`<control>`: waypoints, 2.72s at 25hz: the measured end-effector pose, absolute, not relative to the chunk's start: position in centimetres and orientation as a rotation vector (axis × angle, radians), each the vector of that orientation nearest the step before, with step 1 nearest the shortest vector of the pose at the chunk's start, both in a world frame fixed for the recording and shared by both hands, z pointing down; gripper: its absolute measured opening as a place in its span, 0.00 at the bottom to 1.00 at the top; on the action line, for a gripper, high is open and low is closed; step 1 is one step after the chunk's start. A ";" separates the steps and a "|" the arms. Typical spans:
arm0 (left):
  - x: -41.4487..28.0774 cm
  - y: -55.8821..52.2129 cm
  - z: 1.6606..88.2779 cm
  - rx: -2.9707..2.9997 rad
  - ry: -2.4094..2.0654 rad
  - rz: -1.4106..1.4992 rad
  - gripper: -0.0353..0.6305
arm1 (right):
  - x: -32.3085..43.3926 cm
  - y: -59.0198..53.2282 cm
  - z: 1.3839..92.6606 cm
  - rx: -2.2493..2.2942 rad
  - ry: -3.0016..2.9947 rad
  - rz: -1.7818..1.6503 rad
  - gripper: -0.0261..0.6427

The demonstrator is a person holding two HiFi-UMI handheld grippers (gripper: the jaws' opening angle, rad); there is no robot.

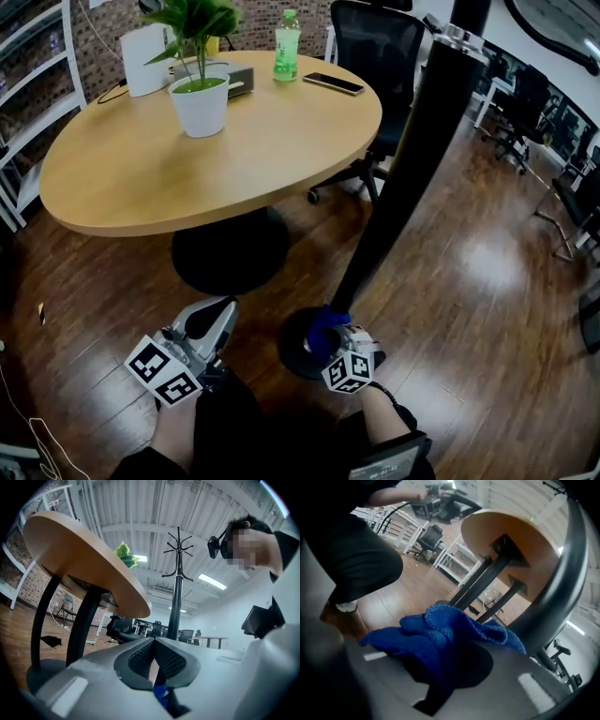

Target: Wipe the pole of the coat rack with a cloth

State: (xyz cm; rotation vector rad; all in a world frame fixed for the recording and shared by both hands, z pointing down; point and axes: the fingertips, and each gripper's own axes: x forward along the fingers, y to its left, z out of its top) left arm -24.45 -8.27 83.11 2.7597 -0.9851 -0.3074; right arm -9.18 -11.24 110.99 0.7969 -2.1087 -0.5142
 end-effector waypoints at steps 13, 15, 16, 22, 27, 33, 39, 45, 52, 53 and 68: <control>-24.5 -7.8 81.9 2.775 -0.978 -0.339 0.05 | -9.7 -12.2 92.0 1.112 -2.226 -0.756 0.07; -24.4 -7.6 81.1 2.781 -0.975 -0.363 0.05 | -9.4 -12.1 82.1 1.235 -2.245 -0.937 0.07; -24.3 -7.5 80.6 2.786 -0.974 -0.376 0.05 | -9.1 -11.9 77.4 1.283 -2.252 -1.022 0.07; -24.9 -6.5 77.3 2.828 -0.979 -0.445 0.05 | -7.1 -11.1 58.7 1.563 -2.543 -1.181 0.07; -26.7 -5.3 75.2 2.849 -1.012 -0.491 0.05 | -4.9 -10.0 51.2 1.584 -2.781 -1.226 0.07; -27.7 -5.7 74.1 2.863 -1.038 -0.506 0.05 | -0.6 -10.1 50.6 1.697 -3.286 -0.837 0.07; -26.6 -6.1 75.2 2.863 -1.001 -0.474 0.05 | 3.8 -15.6 60.9 1.940 -3.200 -0.209 0.07; -25.2 -6.6 77.7 2.836 -0.976 -0.406 0.05 | 3.4 -18.7 79.8 1.892 -3.185 0.576 0.07; -23.7 -7.1 80.8 2.804 -0.958 -0.336 0.05 | 3.2 -18.3 100.9 1.860 -2.896 1.204 0.07; -23.6 -7.1 81.3 2.799 -0.959 -0.328 0.05 | 3.2 -18.0 103.6 1.853 -2.848 1.275 0.07; -22.5 -7.3 80.3 2.822 -0.945 -0.338 0.05 | 3.1 -18.9 91.9 1.806 -3.112 0.968 0.07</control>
